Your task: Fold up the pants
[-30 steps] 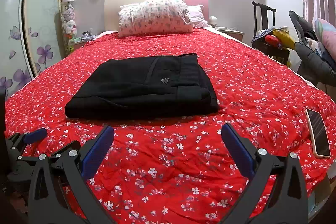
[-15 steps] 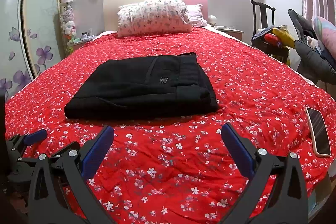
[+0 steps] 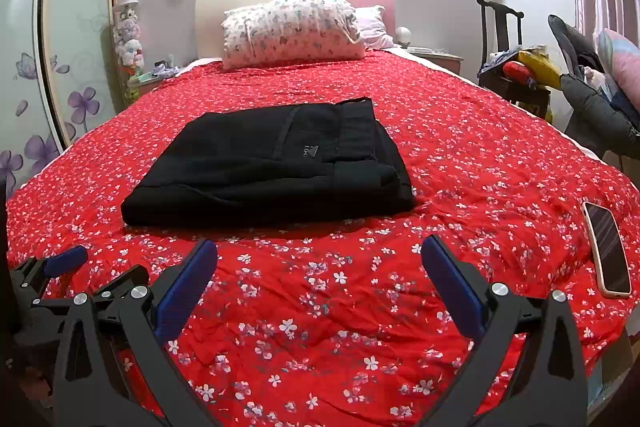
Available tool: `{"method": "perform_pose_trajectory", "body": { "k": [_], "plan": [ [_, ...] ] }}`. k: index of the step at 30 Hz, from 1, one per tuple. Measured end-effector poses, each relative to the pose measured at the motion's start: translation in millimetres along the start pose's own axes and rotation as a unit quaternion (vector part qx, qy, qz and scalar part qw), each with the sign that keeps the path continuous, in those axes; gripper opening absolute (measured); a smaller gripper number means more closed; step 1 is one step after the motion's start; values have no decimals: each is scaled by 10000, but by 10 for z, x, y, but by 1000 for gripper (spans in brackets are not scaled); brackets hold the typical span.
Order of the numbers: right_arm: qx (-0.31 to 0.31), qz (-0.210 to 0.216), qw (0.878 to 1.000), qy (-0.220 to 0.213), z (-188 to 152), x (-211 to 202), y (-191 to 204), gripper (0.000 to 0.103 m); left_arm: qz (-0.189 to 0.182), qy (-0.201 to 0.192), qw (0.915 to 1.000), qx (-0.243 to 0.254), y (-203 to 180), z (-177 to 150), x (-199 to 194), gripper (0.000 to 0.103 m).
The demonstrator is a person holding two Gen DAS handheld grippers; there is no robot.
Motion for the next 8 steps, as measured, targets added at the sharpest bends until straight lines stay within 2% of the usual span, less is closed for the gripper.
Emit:
{"method": "perform_pose_trajectory", "body": {
  "k": [8],
  "plan": [
    [11, 5, 10000, 8, 5, 12, -14, 102, 4, 42, 10000, 17, -13, 6, 13, 101]
  ]
}}
Point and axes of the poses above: each gripper's, at about its wrist camera, not at the fingertips, and x roughly the way its jaws point, y to its left, z to its top, the point moved 9 cm from there along x, roughly the way its jaws point, and after that the axes turned 8 degrees about -z, right-handed, at the moved point
